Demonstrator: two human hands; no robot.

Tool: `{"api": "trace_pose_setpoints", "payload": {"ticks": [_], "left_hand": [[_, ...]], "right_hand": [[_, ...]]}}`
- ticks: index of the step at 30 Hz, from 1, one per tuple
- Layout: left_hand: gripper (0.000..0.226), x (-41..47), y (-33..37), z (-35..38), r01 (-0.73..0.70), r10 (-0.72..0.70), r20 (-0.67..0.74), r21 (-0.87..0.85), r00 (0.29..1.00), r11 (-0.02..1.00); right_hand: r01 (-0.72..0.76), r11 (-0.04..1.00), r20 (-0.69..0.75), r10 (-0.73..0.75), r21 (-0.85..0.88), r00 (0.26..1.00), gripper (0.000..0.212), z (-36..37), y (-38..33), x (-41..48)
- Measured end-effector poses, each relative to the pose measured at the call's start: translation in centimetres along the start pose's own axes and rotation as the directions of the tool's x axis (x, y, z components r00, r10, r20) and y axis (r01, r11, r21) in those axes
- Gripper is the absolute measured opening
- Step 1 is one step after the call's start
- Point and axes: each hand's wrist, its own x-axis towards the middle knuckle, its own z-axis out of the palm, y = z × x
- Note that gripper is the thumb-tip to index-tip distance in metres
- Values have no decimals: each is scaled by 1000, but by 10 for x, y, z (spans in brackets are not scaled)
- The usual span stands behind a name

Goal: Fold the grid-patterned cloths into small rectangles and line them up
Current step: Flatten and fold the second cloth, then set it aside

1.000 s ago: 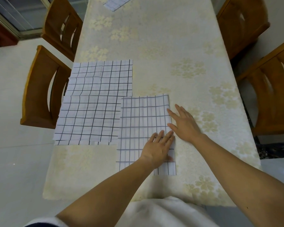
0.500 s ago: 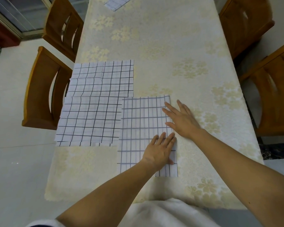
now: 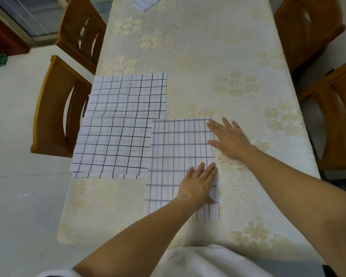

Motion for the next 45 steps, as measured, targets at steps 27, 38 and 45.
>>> {"api": "trace_pose_setpoints", "payload": {"ticks": [27,38,45], "left_hand": [[30,50,-16,-75,-311,415,-69,555,907,772],[19,47,-77,-114,-120,288,-302,472,909,874],[26,43,-107,-120,35,-56,-286,-78,957,996]], "right_hand": [[-483,689,108,512,540,852,19,39,-94,-112],[-252,784,124,221,568,967,12,-17,15,-100],[-242,895,169,191,374,967,19,-42,62,-60]]}}
